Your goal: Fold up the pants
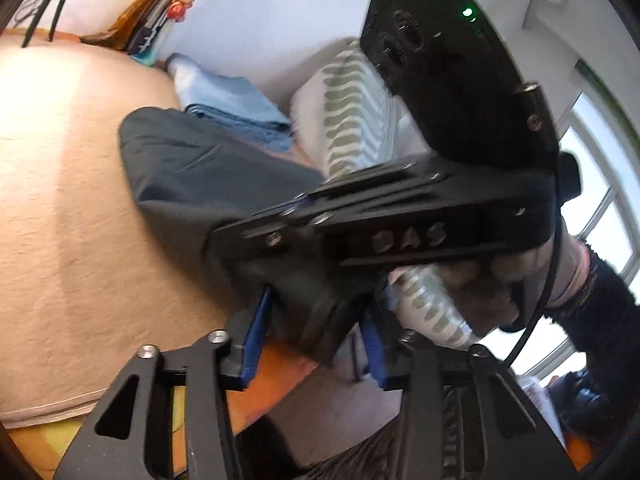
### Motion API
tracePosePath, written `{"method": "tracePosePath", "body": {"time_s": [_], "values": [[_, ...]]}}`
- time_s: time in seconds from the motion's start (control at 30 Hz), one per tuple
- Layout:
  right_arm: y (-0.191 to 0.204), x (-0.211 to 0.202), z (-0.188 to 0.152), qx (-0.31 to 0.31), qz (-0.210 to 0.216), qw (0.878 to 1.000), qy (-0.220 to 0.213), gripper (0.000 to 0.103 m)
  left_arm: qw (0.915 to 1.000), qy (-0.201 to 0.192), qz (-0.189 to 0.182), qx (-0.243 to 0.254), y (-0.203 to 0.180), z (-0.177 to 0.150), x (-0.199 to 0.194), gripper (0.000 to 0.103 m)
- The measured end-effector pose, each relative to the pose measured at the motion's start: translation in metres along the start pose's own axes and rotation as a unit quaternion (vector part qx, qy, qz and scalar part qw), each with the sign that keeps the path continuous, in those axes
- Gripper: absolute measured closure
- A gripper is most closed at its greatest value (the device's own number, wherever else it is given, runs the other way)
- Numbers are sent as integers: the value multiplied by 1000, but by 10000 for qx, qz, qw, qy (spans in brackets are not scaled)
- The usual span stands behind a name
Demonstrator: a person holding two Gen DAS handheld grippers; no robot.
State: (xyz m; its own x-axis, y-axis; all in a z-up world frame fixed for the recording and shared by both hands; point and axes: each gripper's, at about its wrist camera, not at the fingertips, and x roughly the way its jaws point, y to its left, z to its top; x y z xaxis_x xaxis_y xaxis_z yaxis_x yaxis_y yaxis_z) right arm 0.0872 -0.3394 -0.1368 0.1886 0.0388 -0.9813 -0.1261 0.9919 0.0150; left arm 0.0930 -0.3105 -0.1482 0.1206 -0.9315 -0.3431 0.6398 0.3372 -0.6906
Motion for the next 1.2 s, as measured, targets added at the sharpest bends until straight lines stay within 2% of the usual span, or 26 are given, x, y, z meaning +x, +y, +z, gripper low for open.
{"method": "tracePosePath", "body": {"time_s": [0.03, 0.07, 0.13, 0.17, 0.23, 0.27, 0.3, 0.4, 0.47, 0.53, 0.6, 0.67, 0.77, 0.9, 1.03, 1.13, 1.17, 1.2], "values": [[-2, -1, 1, 17, -10, 10000, -6, 99, 10000, -48, 43, 56, -3, -1, -1, 95], [-4, -1, 1, 72, -27, 10000, -28, 99, 9994, -145, 241, 218, -11, -5, -2, 96], [-10, -2, 1, 163, -49, 9998, -64, 99, 9968, -314, 406, 611, -26, -10, -12, 98], [-12, -3, 2, 204, -56, 9997, -89, 99, 9916, -367, 569, 1100, -47, -18, -17, 100], [-18, -4, 4, 276, -93, 9995, -149, 99, 9834, -326, 381, 1746, -73, -35, -19, 103], [-21, -5, 4, 346, -45, 9993, -160, 99, 9740, -252, 461, 2206, -90, -45, -20, 103], [-23, -4, 4, 377, 53, 9992, -151, 99, 9701, -168, 506, 2370, -97, -50, -20, 103], [-18, -5, 4, 299, 93, 9994, -172, 99, 9798, -122, 676, 1880, -83, -44, -24, 102], [-16, -6, 4, 290, 112, 9994, -180, 99, 9873, -155, 954, 1264, -56, -28, -24, 96], [-15, -6, 3, 324, 164, 9992, -165, 99, 9877, -212, 1230, 941, -41, -19, -24, 91], [-13, -5, 4, 312, 154, 9993, -145, 99, 9887, -192, 1295, 729, -35, -13, -23, 87], [-11, -4, 5, 296, 124, 9994, -112, 99, 9878, -178, 1315, 810, -40, -12, -19, 87], [-7, -4, 5, 296, 132, 9994, -89, 99, 9814, -279, 1513, 1150, -50, -16, -14, 87], [-6, -1, 5, 329, 107, 9994, -34, 99, 9869, -398, 1254, 938, -55, -19, -20, 87], [-8, 0, 5, 393, 130, 9991, -25, 99, 9793, -445, 1599, 1159, -68, -25, -27, 87], [-8, 2, 6, 504, 209, 9985, -15, 99, 9819, -448, 1463, 1115, -61, -21, -25, 87], [-6, 3, 5, 485, 189, 9986, -14, 99, 9837, -370, 1371, 1103, -57, -21, -24, 95], [-5, 3, 5, 456, 166, 9988, -17, 99, 9849, -291, 1289, 1123, -56, -25, -25, 97]]}}
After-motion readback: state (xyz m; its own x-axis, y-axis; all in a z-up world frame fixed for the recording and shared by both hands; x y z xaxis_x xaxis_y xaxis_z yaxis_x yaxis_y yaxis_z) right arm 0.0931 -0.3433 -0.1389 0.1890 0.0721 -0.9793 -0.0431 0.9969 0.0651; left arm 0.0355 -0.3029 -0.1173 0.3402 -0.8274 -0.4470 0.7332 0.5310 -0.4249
